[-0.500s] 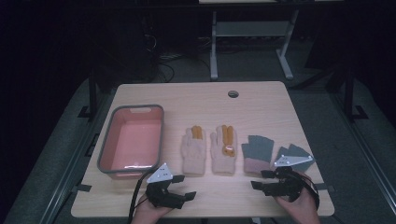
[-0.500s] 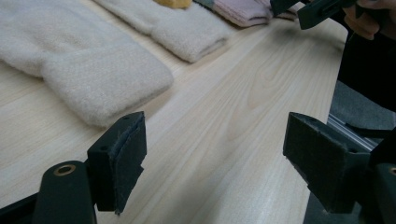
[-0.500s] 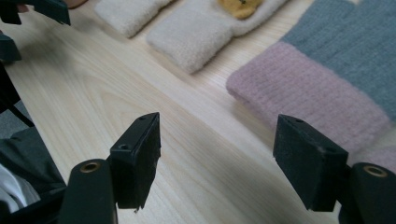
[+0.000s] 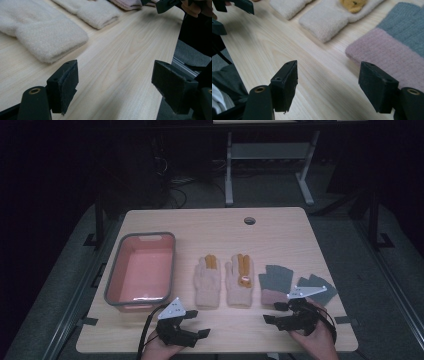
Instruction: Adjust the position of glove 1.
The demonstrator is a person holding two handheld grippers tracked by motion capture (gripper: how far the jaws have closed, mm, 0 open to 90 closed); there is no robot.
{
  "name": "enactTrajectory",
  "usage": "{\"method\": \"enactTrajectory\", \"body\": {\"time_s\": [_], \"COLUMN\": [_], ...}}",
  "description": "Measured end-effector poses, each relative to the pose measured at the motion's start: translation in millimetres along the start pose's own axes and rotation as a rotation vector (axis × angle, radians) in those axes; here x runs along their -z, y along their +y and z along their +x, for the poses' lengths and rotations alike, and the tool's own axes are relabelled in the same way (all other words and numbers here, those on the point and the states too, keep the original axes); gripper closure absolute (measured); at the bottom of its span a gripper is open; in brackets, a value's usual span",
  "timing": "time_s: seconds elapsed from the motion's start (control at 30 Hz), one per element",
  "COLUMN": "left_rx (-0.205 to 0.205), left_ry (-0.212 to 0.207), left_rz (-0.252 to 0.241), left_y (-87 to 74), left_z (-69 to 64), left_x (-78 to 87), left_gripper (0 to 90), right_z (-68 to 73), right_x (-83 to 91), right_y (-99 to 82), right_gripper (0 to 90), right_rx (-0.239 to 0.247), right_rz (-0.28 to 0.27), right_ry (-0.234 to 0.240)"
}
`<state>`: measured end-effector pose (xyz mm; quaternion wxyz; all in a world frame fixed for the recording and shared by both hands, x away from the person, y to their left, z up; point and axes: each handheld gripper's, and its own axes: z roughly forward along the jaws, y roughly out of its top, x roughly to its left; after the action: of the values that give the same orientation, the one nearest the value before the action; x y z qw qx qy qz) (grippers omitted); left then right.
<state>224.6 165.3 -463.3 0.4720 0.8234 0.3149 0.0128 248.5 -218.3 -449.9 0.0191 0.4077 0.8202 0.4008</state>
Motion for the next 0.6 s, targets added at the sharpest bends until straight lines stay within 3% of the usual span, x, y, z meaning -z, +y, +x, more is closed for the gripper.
{"method": "enactTrajectory", "body": {"time_s": [0.2,0.33,0.43,0.6], "left_rx": [-0.019,-0.031,-0.032,-0.043], "left_ry": [0.024,0.02,0.029,0.027], "left_rz": [0.0,-0.002,0.005,0.002], "left_y": [0.8,1.2,1.1,1.5], "left_z": [-3.3,-3.2,-2.0,-2.7], "left_x": [1.6,1.3,-0.1,0.9], "left_gripper": [21.2,20.6,20.2,20.1], "right_z": [5.9,13.6,17.3,18.2], "right_x": [-4.9,-11.8,-12.9,-12.8], "right_y": [10.0,26.7,36.6,50.7], "right_gripper": [31.1,30.6,30.8,31.7], "right_rx": [0.013,0.047,0.083,0.096], "right_rz": [0.022,0.082,0.089,0.092], "right_ry": [0.014,0.025,0.02,0.01]}}
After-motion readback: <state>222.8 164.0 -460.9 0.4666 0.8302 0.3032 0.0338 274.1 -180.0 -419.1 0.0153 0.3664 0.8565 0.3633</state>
